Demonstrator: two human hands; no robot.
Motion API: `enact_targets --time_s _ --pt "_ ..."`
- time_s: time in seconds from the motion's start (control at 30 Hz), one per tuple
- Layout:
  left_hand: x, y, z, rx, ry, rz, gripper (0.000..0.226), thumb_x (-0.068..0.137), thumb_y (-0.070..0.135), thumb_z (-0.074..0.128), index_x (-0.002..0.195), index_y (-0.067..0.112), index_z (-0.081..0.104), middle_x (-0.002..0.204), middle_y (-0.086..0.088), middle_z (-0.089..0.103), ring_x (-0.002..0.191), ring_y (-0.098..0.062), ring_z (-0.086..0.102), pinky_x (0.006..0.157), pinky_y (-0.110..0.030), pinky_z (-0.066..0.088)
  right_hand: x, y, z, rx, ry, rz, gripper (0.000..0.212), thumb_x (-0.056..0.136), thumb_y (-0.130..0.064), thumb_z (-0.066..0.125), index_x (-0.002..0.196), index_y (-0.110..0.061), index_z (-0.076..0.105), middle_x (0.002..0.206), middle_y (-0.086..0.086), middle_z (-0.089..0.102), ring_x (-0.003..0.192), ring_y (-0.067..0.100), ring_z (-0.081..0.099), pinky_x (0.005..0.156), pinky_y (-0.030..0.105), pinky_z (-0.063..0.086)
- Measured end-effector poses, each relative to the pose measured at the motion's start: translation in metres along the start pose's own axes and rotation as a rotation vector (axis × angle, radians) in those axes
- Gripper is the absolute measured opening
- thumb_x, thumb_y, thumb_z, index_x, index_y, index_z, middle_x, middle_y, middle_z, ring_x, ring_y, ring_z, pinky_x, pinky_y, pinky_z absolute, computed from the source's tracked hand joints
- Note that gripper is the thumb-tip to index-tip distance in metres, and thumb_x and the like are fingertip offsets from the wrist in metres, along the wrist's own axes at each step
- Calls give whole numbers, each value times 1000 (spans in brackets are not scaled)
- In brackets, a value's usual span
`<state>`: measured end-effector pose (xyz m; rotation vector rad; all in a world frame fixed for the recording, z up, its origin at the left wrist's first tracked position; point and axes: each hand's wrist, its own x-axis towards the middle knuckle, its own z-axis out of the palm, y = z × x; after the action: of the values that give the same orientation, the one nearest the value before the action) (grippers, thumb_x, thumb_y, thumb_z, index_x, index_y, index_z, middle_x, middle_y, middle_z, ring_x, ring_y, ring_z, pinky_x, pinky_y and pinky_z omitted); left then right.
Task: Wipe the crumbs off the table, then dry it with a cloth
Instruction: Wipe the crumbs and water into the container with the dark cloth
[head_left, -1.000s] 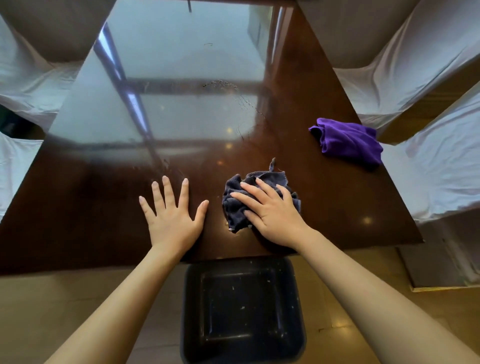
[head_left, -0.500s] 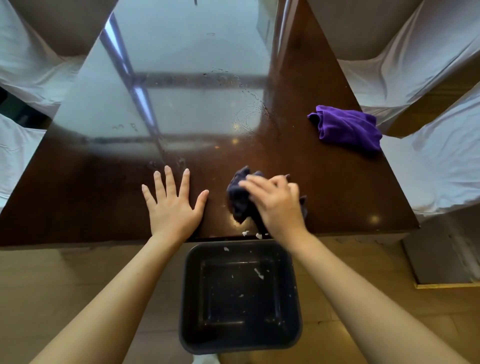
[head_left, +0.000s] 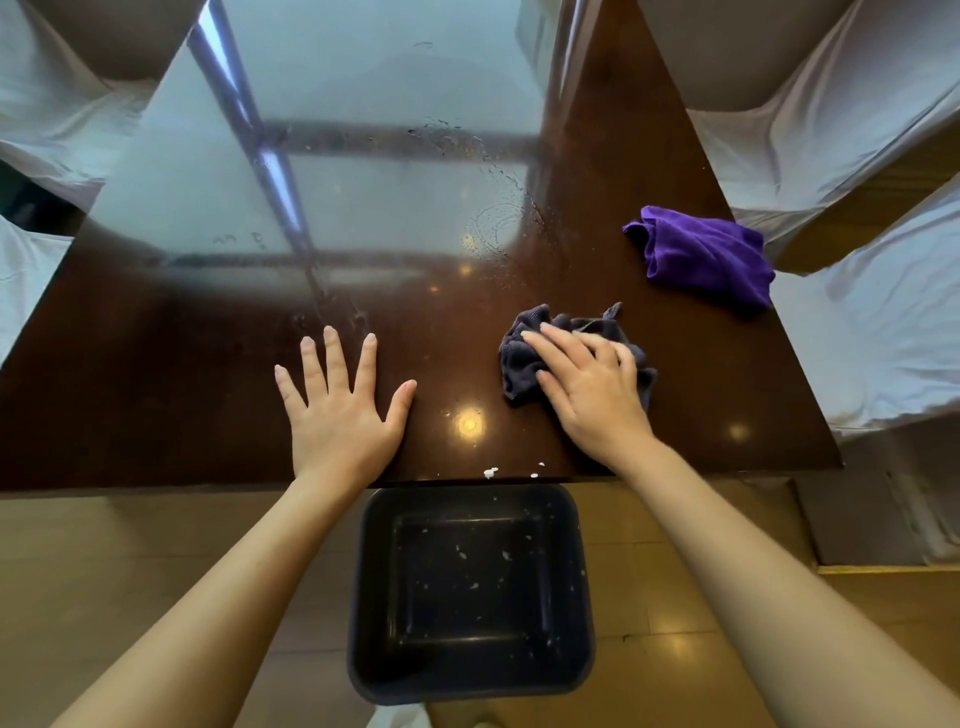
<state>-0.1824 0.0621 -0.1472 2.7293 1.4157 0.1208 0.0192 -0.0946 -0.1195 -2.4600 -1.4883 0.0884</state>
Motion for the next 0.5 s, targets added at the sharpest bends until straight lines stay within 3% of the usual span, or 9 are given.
enact_targets --time_s 0.2,0.33,0.5 --pt "-1 1 -2 -6 -5 -2 76 82 69 4 145 27 7 156 -14 3 142 -32 -6 112 -55 -6 -38 -45 8 -3 -29 11 45 96 -36 34 141 -34 28 148 -7 36 133 22 31 111 48 15" --pt "-1 1 -3 3 -8 -5 77 81 69 4 145 27 8 156 -14 3 142 -32 -6 112 -56 -5 -56 -66 14 -5 33 -17 44 93 -33 45 137 -31 39 142 -6 46 122 24 46 101 47 32" --pt "0 1 -4 -11 -9 -1 77 81 68 5 146 27 8 156 -14 3 142 -32 -6 112 -56 -5 -76 -83 27 30 144 -106 40 92 -31 47 132 -31 46 136 -7 53 113 21 49 96 41 31"
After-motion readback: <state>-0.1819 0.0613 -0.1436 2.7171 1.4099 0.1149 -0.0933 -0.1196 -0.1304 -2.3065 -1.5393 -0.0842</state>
